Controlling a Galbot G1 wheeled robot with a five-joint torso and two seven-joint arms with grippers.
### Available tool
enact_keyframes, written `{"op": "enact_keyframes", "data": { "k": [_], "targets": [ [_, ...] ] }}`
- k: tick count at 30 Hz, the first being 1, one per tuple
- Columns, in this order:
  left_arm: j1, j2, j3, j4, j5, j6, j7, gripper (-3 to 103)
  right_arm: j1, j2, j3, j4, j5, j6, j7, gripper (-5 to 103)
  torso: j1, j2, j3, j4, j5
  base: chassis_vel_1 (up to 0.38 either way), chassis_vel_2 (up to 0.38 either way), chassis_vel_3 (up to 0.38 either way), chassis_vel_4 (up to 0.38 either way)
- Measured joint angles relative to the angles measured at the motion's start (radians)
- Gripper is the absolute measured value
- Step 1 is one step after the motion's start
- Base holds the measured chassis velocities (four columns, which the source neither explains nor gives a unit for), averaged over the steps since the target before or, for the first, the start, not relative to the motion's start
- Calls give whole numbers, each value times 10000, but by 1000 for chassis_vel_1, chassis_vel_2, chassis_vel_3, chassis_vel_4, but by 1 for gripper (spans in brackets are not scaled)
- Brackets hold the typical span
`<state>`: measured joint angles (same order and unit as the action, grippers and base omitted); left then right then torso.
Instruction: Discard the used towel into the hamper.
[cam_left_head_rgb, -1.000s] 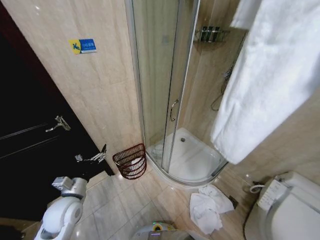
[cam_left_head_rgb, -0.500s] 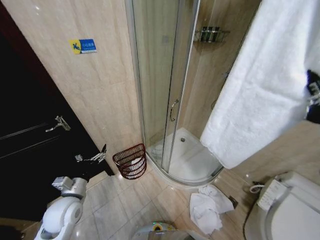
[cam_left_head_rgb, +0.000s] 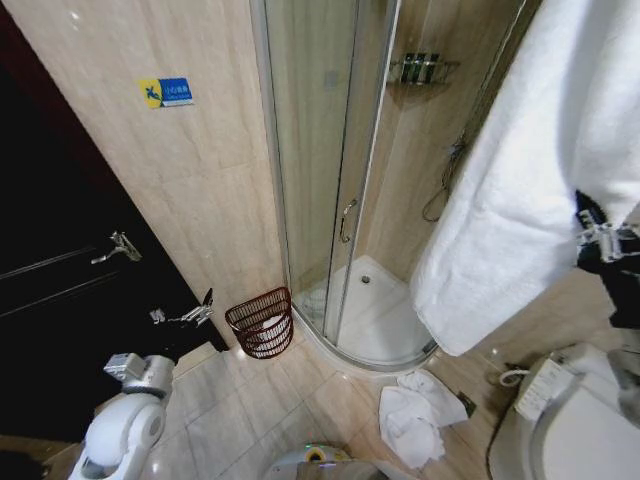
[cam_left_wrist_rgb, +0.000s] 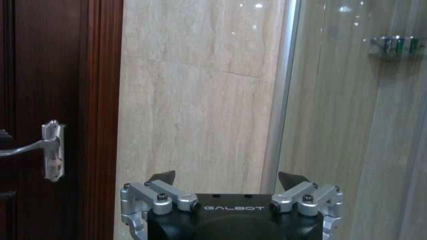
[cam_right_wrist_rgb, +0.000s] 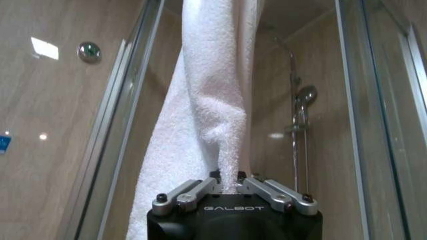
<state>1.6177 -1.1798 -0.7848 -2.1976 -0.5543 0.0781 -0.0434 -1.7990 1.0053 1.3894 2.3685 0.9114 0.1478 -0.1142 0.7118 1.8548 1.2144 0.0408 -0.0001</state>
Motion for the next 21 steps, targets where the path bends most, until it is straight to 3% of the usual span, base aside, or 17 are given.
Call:
{"op": "enact_keyframes", "data": {
  "k": [7, 21],
  "targets": [
    [0, 0, 0, 0, 0, 0, 0, 100, -6, 228, -818, -730, -721, 365, -413, 4, 0, -1, 1, 0, 4, 0, 0, 0, 0],
    [0, 0, 0, 0, 0, 0, 0, 100, -38, 503, -1689, -1251, -1263, 1038, -1383, 4, 0, -1, 0, 0, -4, 0, 0, 0, 0]
  ]
}}
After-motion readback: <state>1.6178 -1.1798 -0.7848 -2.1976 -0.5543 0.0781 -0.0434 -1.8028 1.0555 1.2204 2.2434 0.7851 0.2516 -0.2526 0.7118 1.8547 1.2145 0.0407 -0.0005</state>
